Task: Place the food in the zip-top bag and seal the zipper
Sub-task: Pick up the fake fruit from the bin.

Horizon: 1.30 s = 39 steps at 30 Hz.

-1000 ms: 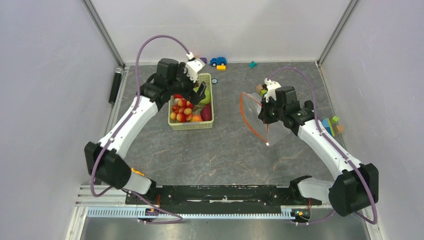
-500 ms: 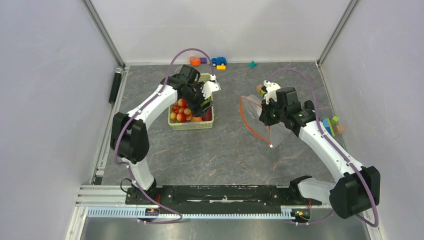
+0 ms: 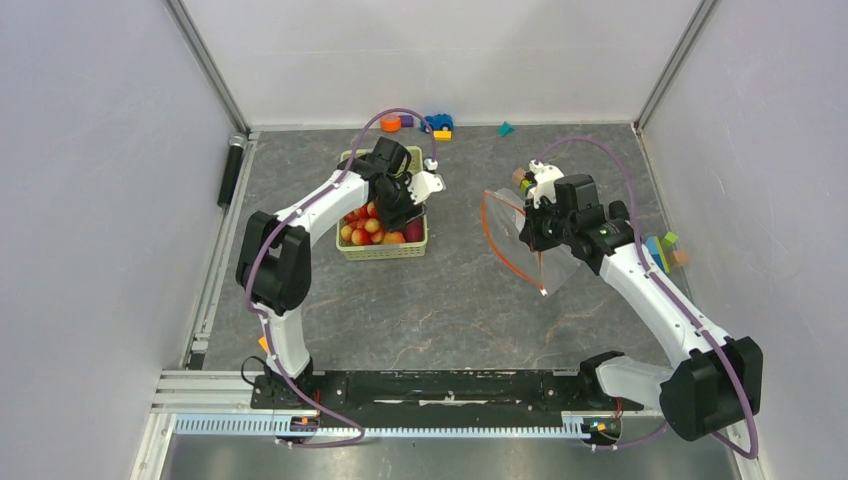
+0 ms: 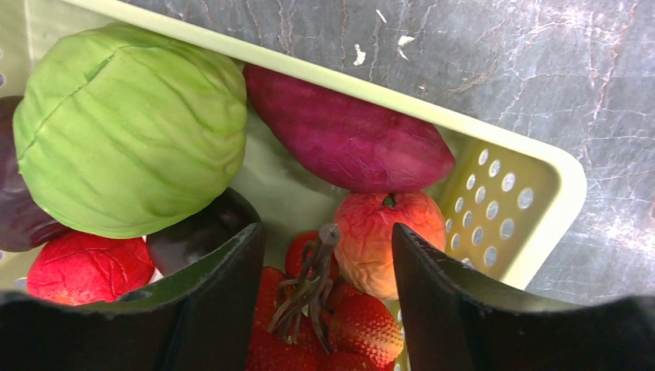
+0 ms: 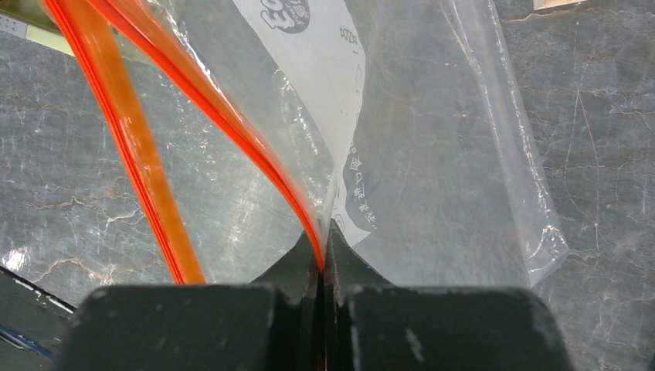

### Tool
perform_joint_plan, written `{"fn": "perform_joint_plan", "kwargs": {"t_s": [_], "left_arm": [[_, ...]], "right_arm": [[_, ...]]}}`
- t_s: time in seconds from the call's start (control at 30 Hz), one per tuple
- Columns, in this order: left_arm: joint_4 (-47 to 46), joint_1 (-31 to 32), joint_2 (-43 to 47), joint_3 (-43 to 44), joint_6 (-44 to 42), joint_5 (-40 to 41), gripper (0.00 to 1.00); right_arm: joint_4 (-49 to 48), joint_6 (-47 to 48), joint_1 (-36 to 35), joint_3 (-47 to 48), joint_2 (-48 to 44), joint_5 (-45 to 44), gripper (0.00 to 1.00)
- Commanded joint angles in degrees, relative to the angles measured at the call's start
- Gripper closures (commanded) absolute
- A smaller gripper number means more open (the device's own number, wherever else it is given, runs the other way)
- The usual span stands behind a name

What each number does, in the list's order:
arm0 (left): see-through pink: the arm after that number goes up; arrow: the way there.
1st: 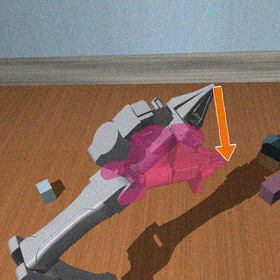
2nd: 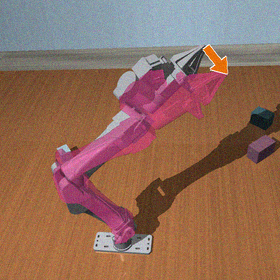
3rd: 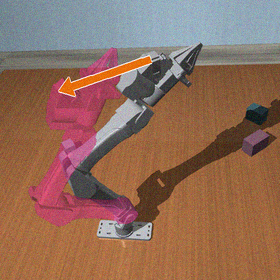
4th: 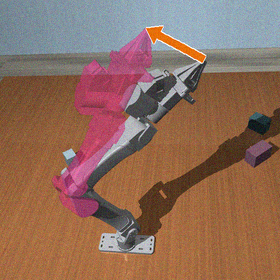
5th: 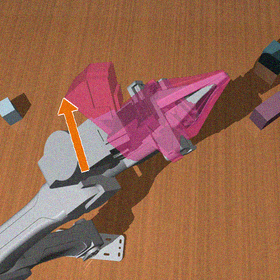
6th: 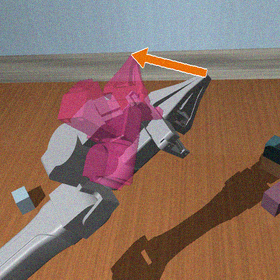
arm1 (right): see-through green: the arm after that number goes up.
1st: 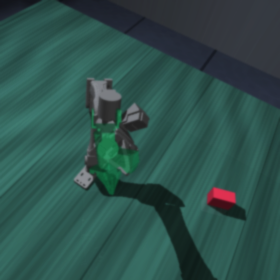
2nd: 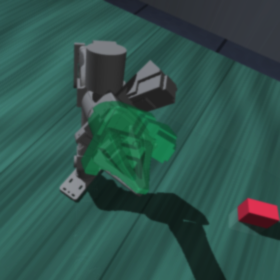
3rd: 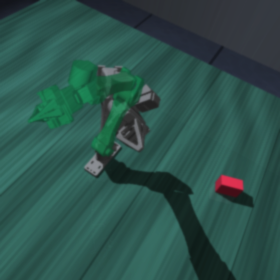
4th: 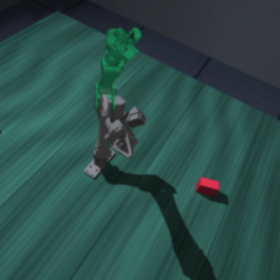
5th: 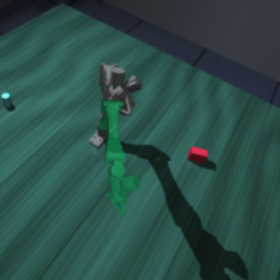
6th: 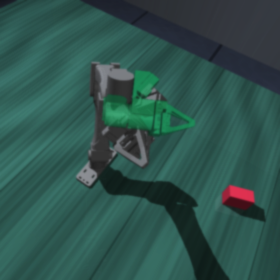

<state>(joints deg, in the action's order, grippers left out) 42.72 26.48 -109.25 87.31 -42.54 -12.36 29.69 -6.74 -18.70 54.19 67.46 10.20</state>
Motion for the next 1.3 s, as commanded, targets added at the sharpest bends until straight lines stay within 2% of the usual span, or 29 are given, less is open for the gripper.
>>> {"fn": "perform_joint_plan", "kwargs": {"t_s": [0.0,0.17,0.6,0.67,0.77,1.0,1.1,1.27], "left_arm": [[-3.4,0.3,-0.2,1.1,-0.3,1.8,0.37],[-4.4,0.3,-0.3,0.9,0.2,3.6,0.49],[-6.2,0.4,-1.8,1.7,2.2,5.0,0.64],[-6.9,0.3,-1.5,1.6,3.0,5.3,0.72],[-7.0,0.3,-0.7,1.9,4.1,6.0,0.97],[-7.9,0.3,5.9,1.6,8.9,8.0,0.98],[-10.1,0.3,10.3,1.4,13.6,9.0,0.98],[-21.1,0.3,20.0,-4.9,23.1,13.8,0.98]], "right_arm": [[-0.5,-0.6,0.2,0.2,-1.5,0.0,1.0],[-0.5,-0.7,0.2,0.5,-1.5,0.2,1.0],[-0.3,-0.6,0.2,-0.1,-2.8,-0.2,1.0],[-0.3,-0.6,0.2,-0.1,-2.9,-0.4,1.0],[-0.2,-0.7,0.2,-0.2,-2.9,-0.5,1.0],[-0.3,-1.1,0.2,-0.6,-2.6,-0.8,1.0],[-0.7,-2.2,0.2,-0.6,-1.9,-0.6,1.0],[-1.2,-4.2,0.2,-0.7,-0.5,-0.1,1.0]]}}
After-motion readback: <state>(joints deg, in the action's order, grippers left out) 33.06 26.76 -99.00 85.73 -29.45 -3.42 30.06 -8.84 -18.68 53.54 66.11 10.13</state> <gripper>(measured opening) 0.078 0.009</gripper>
